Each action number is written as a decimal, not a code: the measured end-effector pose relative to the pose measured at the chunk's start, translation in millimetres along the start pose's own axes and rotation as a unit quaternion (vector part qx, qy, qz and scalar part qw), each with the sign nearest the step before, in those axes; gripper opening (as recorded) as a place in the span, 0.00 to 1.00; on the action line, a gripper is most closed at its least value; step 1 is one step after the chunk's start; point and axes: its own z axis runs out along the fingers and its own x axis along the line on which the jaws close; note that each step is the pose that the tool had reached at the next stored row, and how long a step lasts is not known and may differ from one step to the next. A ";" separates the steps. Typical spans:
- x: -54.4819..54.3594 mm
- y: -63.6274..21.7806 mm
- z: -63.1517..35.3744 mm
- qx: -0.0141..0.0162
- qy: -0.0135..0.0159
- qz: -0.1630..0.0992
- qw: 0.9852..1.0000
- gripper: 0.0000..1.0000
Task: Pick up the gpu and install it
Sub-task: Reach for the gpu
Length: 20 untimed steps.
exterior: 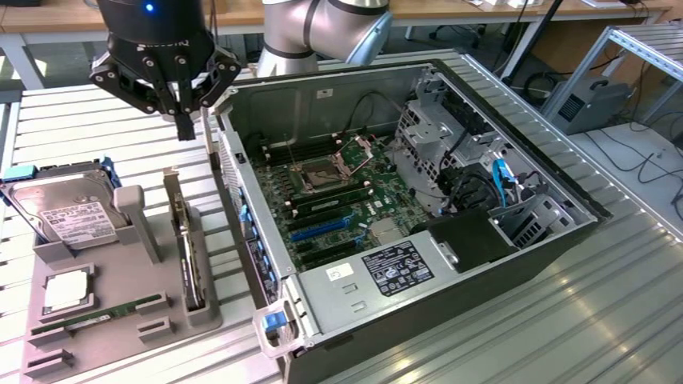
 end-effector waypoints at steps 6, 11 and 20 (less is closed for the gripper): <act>1.7 -0.1 -0.1 0.000 0.000 0.000 1.000 0.11; 4.1 -0.3 -0.1 0.000 0.000 0.000 1.000 0.11; 10.0 -0.8 -0.3 0.000 0.000 0.000 1.000 0.11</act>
